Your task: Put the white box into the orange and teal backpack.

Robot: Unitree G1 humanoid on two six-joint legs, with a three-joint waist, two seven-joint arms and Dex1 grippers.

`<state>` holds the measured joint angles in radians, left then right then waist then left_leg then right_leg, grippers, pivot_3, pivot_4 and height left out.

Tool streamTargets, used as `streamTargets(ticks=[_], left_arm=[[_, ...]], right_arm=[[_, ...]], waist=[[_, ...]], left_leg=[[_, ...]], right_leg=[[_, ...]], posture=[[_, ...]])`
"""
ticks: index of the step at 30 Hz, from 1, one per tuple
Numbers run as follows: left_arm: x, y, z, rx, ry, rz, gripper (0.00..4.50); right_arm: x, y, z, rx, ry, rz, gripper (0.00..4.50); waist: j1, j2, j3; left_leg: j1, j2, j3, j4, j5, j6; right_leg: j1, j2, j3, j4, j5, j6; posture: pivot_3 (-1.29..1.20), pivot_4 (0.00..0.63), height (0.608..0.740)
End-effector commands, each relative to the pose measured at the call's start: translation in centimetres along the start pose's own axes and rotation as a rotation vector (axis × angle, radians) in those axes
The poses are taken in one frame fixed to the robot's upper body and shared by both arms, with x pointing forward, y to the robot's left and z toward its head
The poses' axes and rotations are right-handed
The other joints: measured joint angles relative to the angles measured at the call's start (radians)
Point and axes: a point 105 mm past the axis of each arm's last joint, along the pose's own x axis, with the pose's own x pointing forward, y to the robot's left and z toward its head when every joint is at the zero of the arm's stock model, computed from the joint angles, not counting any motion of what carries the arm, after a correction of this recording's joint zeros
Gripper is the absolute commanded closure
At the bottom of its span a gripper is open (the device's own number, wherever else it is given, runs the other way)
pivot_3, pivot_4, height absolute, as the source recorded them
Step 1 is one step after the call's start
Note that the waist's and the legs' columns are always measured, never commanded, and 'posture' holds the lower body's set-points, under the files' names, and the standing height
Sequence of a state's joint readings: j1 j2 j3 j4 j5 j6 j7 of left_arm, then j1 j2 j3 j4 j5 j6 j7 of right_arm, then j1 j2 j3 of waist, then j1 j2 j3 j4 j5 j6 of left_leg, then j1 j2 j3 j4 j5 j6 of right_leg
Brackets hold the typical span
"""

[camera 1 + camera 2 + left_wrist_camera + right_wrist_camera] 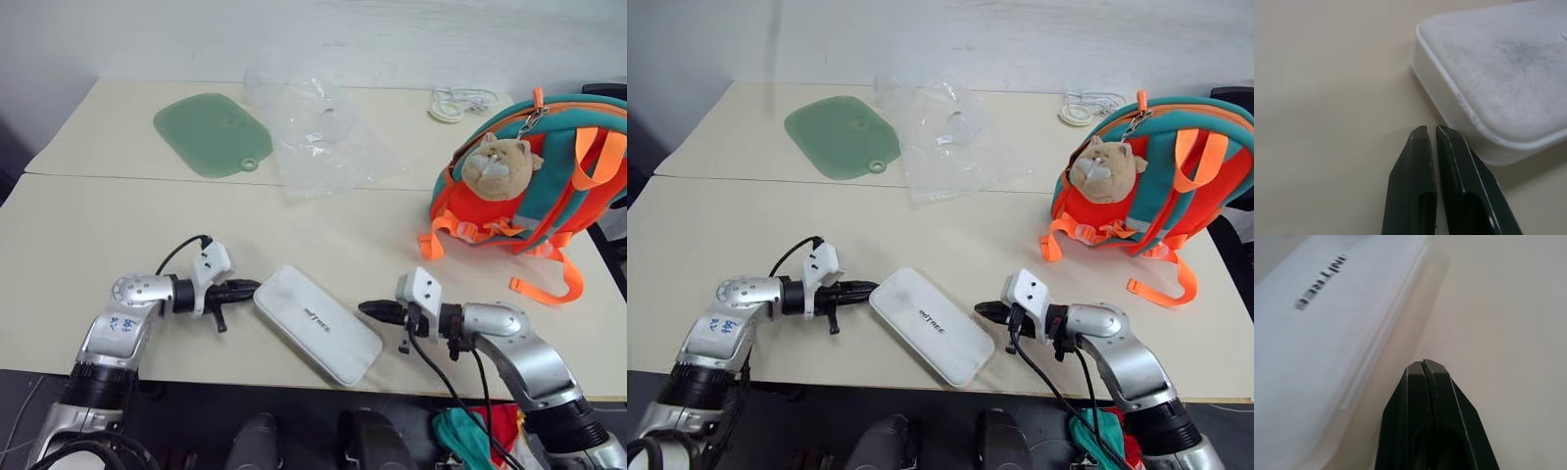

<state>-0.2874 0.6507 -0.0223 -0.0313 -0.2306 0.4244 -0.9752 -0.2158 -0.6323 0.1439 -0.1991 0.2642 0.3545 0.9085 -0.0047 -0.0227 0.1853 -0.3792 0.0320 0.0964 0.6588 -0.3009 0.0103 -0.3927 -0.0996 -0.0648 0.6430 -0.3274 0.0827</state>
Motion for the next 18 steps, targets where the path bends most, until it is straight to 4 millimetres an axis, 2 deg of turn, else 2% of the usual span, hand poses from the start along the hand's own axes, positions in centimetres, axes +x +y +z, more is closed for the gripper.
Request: streamTargets(ticks=[1,4,8,9,12,18], left_arm=[[-1.0,-0.1,0.1,0.018,0.016,0.045,4.22],[-1.4,-0.1,0.3,0.018,-0.001,0.067,4.22],[-0.8,0.3,1.7,0.041,-0.056,0.06,4.22],[-0.6,0.6,2.1,0.051,-0.067,0.055,4.22],[-0.1,0.8,2.9,0.059,-0.085,0.035,4.22],[0.2,0.1,3.5,0.06,-0.08,-0.042,4.22]], right_arm=[[-2.0,-2.1,0.2,-0.014,0.022,-0.081,4.5],[-4.4,-1.5,-0.2,-0.006,0.054,-0.013,4.5],[-6.7,2.2,-0.9,0.056,0.101,0.215,4.5],[-6.9,3.4,-1.2,0.078,0.116,0.28,4.5],[-6.9,5.5,-1.4,0.127,0.135,0.38,4.5],[-5.4,7.7,-1.3,0.177,0.113,0.45,4.5]], waist=[[0.001,0.0,0.0],[0.004,0.0,0.0],[0.007,0.0,0.0],[0.006,0.0,0.0],[0.0,0.0,0.0],[0.001,0.0,0.0]], left_leg=[[0.0,0.0,0.0,0.0,0.0,0.0],[0.0,0.0,0.0,0.0,0.0,0.001],[0.0,0.0,-0.001,-0.001,-0.001,0.002],[0.0,0.0,-0.001,-0.001,-0.002,0.002],[0.0,0.0,-0.001,-0.001,-0.002,0.003],[0.001,0.0,0.0,-0.001,-0.001,0.001]], right_leg=[[0.0,0.0,0.0,0.0,0.0,0.0],[0.0,-0.001,0.0,-0.001,0.0,0.0],[0.001,-0.001,-0.001,-0.003,0.0,0.0],[0.002,-0.001,-0.001,-0.003,0.0,0.0],[0.001,0.0,-0.001,-0.002,0.0,0.0],[0.001,0.001,0.0,-0.001,0.0,0.0]], posture=[[0.0,0.15,0.74],[0.0,0.15,0.74],[0.0,0.15,0.74],[0.0,0.15,0.74],[0.0,0.15,0.74],[0.0,0.15,0.74]])
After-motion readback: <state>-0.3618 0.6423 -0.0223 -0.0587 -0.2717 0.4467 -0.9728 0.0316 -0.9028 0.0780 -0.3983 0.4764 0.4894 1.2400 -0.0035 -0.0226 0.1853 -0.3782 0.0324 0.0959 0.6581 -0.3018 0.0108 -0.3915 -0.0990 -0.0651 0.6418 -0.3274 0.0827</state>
